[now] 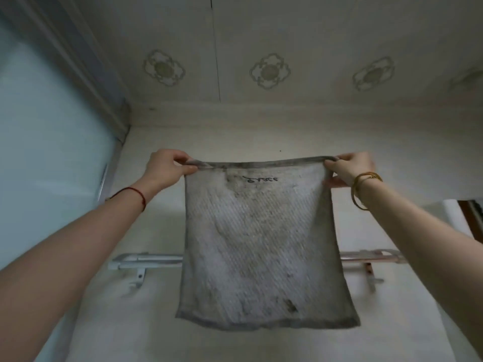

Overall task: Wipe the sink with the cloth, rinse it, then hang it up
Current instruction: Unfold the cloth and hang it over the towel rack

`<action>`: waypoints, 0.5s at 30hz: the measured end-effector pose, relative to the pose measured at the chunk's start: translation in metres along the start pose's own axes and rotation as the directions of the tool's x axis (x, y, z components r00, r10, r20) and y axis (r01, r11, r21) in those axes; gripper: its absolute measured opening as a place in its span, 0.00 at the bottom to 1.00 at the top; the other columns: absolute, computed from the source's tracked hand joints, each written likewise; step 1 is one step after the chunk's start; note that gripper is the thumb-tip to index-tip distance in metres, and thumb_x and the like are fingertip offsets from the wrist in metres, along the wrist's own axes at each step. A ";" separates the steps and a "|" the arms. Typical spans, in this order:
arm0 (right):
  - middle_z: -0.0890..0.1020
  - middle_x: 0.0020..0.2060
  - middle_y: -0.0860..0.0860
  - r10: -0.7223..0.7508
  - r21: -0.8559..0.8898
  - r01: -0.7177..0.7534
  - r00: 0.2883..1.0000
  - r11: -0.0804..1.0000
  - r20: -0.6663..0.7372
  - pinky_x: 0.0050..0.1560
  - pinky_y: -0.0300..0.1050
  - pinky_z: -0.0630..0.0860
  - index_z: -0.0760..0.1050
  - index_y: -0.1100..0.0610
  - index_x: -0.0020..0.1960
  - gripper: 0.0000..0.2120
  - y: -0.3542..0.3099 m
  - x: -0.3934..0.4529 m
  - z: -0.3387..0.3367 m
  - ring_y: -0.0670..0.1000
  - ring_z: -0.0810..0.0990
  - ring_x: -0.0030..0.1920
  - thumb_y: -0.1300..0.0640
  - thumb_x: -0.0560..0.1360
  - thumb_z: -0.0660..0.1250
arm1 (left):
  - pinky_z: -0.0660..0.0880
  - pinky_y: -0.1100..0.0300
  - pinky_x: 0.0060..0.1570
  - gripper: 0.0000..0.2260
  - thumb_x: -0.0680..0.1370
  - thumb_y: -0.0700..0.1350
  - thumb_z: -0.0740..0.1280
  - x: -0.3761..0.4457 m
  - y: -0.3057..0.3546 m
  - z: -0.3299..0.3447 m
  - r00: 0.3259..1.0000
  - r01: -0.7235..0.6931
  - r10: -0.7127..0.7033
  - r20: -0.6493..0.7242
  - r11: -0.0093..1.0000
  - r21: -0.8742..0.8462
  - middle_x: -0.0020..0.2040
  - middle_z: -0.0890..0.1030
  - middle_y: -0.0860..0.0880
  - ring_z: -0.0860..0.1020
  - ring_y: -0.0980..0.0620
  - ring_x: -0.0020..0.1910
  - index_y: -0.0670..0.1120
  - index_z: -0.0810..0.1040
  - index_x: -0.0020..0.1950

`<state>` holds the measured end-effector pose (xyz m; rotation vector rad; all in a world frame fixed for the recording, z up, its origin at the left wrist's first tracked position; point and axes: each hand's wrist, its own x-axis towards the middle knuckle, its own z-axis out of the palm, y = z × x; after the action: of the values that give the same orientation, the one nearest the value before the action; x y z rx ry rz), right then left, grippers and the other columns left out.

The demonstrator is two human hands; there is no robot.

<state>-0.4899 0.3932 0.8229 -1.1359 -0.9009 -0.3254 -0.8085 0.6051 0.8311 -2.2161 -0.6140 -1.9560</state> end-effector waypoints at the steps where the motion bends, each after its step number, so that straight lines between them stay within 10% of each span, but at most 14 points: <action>1: 0.81 0.43 0.55 0.034 0.090 -0.034 0.999 0.995 0.002 0.46 0.56 0.83 0.76 0.60 0.53 0.12 -0.006 0.006 0.003 0.63 0.85 0.37 0.59 0.72 0.73 | 0.69 0.64 0.39 0.05 0.72 0.45 0.76 0.009 0.003 0.005 0.998 0.034 -0.036 -0.054 0.999 -0.029 0.39 0.81 0.50 0.77 0.53 0.40 0.47 0.84 0.45; 7: 0.77 0.38 0.50 -0.028 0.186 0.044 0.996 0.981 -0.085 0.49 0.54 0.83 0.75 0.59 0.61 0.16 -0.025 0.038 0.022 0.60 0.85 0.40 0.59 0.74 0.71 | 0.83 0.49 0.44 0.06 0.74 0.36 0.73 0.057 0.014 0.031 0.945 0.241 -0.317 -0.083 0.843 -0.480 0.37 0.82 0.43 0.82 0.48 0.28 0.44 0.78 0.44; 15: 0.76 0.40 0.51 -0.047 0.295 0.062 0.997 0.953 -0.058 0.51 0.54 0.82 0.72 0.57 0.54 0.10 -0.014 0.066 0.035 0.60 0.83 0.39 0.62 0.75 0.70 | 0.81 0.66 0.31 0.03 0.76 0.33 0.70 0.084 0.003 0.051 0.958 0.123 -0.251 -0.141 0.799 -0.589 0.38 0.80 0.41 0.80 0.58 0.24 0.39 0.79 0.48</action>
<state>-0.4736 0.4317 0.8860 -0.8231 -0.9044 -0.2523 -0.7537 0.6388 0.9052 -2.2528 -0.2273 -2.7415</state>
